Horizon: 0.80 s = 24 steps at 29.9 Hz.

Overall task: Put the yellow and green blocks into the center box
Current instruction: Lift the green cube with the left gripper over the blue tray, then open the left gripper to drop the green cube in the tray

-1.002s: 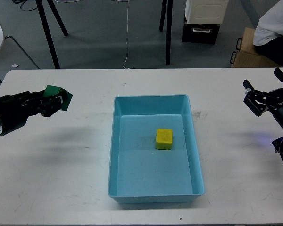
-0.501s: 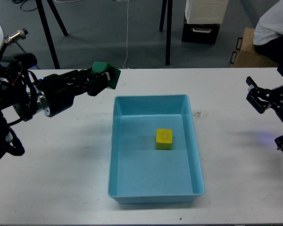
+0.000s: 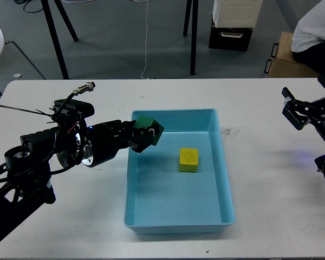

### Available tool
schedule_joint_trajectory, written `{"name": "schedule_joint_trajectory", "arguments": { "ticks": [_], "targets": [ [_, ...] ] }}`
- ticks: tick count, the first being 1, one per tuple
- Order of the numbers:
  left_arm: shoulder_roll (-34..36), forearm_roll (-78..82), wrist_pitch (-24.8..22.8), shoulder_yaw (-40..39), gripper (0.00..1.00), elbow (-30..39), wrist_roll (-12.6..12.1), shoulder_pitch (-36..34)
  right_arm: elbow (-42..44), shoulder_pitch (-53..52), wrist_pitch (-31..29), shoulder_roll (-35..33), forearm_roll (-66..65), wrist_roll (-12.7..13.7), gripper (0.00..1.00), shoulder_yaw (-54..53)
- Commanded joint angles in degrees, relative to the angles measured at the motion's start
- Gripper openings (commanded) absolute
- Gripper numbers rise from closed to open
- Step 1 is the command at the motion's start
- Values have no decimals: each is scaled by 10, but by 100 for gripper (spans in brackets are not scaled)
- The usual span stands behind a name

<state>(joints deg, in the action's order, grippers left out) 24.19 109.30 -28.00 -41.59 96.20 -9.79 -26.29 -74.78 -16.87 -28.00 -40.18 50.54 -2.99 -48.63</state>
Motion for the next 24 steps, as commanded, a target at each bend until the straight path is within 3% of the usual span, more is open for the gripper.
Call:
{"name": "schedule_joint_trajectory", "arguments": {
  "ticks": [1, 13, 19, 24],
  "targets": [
    [-22, 18, 0, 30, 50, -2, -2, 0, -2, 0, 0, -4, 0, 0, 99, -1],
    [-40, 25, 0, 33, 60, -3, -24, 1, -1, 0, 0, -1, 0, 0, 99, -1],
    [-49, 25, 0, 33, 81, -10, -27, -2, -2, 0, 0, -4, 0, 1, 99, -1],
    [-49, 17, 0, 19, 92, -14, -55, -2, -2, 0, 0, -6, 0, 1, 99, -1]
  ]
}}
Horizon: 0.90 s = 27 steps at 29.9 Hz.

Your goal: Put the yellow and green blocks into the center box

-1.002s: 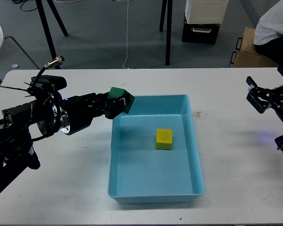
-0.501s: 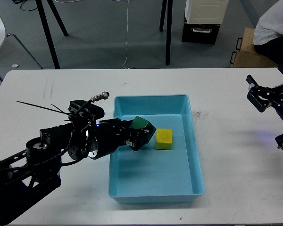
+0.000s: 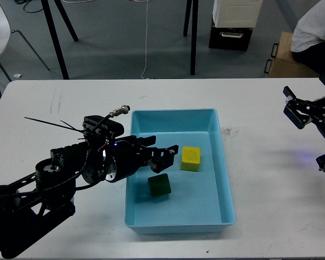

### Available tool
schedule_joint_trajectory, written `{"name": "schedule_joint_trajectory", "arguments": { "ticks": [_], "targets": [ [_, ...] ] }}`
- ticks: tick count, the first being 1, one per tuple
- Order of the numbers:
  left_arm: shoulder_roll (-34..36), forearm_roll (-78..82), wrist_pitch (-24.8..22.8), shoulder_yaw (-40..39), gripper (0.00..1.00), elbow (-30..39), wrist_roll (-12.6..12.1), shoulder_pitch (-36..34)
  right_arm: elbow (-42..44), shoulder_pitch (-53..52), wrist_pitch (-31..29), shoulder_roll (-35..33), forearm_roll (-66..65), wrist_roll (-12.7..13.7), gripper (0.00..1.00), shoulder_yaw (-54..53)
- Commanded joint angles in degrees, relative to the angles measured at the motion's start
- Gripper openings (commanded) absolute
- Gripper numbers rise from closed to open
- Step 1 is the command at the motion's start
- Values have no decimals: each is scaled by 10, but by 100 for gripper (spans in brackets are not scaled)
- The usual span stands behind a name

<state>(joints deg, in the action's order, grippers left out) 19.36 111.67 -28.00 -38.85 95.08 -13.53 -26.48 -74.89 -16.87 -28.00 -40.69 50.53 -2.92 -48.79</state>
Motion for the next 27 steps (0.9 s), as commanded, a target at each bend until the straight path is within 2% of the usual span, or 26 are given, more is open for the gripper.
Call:
{"name": "schedule_joint_trajectory", "arguments": {
  "ticks": [1, 6, 9, 11, 14, 16, 17, 21, 23, 25, 27],
  "targets": [
    [-1, -7, 0, -13, 94, -2, -20, -1, -1, 1, 0, 0, 0, 0, 99, 0],
    [-2, -25, 0, -92, 97, -4, -26, 1, -2, 1, 0, 0, 0, 0, 99, 0],
    [-11, -60, 0, -195, 97, -25, -27, 0, -2, 1, 0, 0, 0, -1, 99, -1],
    [-40, -99, 0, -276, 97, -60, -39, -7, -2, 2, 0, 0, 0, -1, 99, -2],
    [-78, -195, 0, -418, 97, -135, -88, -16, -2, 1, 0, 1, 0, -1, 99, -2],
    [-92, -289, 0, -480, 97, -193, -128, -23, -2, 1, 0, 3, 0, -1, 99, -3],
    [-93, -351, 0, -497, 97, -229, -145, -25, -2, 1, 0, 3, 0, -1, 99, -3],
    [-60, -666, 0, -511, 98, -348, -145, -35, -3, 1, 0, 3, 2, -1, 99, -3],
    [-36, -843, 0, -509, 98, -372, -145, -37, -3, 1, 0, 4, 2, -1, 99, -3],
    [-21, -972, 35, -504, 98, -373, -145, -36, -3, 1, 0, 4, 2, -1, 99, -3],
    [-13, -1006, 52, -511, 98, -374, -145, -39, -3, 0, 0, 5, 0, -1, 99, -2]
  ]
}}
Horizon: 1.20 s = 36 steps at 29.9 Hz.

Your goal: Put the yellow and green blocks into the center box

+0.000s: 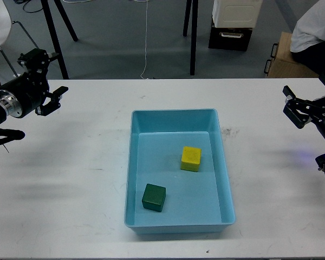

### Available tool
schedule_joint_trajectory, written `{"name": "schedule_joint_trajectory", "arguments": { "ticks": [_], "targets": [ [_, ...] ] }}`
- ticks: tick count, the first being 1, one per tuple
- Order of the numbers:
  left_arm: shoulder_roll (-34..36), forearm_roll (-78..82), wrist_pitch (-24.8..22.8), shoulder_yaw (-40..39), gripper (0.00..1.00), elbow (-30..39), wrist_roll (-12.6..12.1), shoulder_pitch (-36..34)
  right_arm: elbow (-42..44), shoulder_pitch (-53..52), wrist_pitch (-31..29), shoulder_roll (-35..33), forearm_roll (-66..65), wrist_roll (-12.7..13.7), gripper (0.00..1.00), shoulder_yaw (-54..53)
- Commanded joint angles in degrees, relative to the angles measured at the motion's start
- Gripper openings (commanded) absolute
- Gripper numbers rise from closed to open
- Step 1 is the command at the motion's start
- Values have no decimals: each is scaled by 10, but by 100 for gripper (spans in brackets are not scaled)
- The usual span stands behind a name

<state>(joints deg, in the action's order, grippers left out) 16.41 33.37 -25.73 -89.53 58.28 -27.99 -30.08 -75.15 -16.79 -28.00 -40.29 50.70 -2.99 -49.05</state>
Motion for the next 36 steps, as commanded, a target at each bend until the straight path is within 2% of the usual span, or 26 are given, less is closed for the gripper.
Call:
{"name": "schedule_joint_trajectory", "arguments": {
  "ticks": [1, 5, 10, 13, 15, 17, 22, 26, 29, 36],
  "targets": [
    [18, -228, 38, -11, 98, -6, 0, -8, -1, 0, 0, 1, 0, 0, 99, 1],
    [15, -236, 85, -54, 98, -17, 0, -24, -13, 0, 0, -1, 0, 0, 99, 0],
    [1, -291, 128, -57, 98, -19, 0, -12, -17, 3, 0, -5, 0, -1, 99, -3],
    [-33, -292, 141, -58, 98, -18, 14, 3, -18, 4, 0, -5, 0, -1, 99, -3],
    [-50, -292, 141, -57, 98, -16, 38, 19, -21, 4, 0, -4, 0, -1, 99, -4],
    [-66, -293, 143, -55, 98, -6, 75, 42, -25, 3, 0, -5, 0, -1, 99, -4],
    [-91, -291, 150, -50, 98, 16, 150, 75, -25, 3, 0, -6, 3, -5, 99, -5],
    [-104, -292, 215, -47, 98, 16, 200, 78, -25, 2, 0, 1, 5, -20, 99, -6],
    [-107, -293, 215, -47, 98, 26, 204, 88, -24, 0, 0, 14, 9, -41, 99, -19],
    [-102, -297, 212, -50, 98, 43, 201, 105, -18, 1, 0, 108, 56, -60, 99, -69]
  ]
}}
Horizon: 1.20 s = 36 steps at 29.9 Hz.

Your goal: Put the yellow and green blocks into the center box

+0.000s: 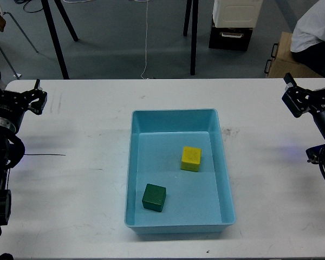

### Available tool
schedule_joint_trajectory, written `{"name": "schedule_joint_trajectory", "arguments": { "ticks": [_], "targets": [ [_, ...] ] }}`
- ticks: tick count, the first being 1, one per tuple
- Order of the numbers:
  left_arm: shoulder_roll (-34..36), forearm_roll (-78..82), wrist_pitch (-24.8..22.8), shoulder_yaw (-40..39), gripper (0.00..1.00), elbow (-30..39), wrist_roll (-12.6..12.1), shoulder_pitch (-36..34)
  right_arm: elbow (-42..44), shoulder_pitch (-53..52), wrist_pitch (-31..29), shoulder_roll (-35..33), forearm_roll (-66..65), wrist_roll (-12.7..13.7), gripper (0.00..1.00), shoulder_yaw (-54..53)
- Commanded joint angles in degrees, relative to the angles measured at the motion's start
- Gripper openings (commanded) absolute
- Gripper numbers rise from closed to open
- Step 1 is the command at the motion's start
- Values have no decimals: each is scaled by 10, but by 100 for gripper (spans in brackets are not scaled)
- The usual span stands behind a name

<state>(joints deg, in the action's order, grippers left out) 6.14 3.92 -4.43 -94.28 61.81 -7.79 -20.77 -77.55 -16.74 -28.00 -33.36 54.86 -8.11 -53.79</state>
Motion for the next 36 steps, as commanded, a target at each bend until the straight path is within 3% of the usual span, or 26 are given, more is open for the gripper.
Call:
{"name": "schedule_joint_trajectory", "arguments": {
  "ticks": [1, 9, 36],
  "targets": [
    [-2, -7, -1, -6, 98, 16, -1, 20, 7, 0, 0, 53, 14, -9, 99, -33],
    [-2, -85, -8, -8, 99, 23, 0, 67, 54, -13, 0, 94, 8, -9, 99, -42],
    [-2, -91, -25, -2, 99, 18, 5, 74, 50, 21, 0, 95, -39, -9, 99, -43]
  ]
}}
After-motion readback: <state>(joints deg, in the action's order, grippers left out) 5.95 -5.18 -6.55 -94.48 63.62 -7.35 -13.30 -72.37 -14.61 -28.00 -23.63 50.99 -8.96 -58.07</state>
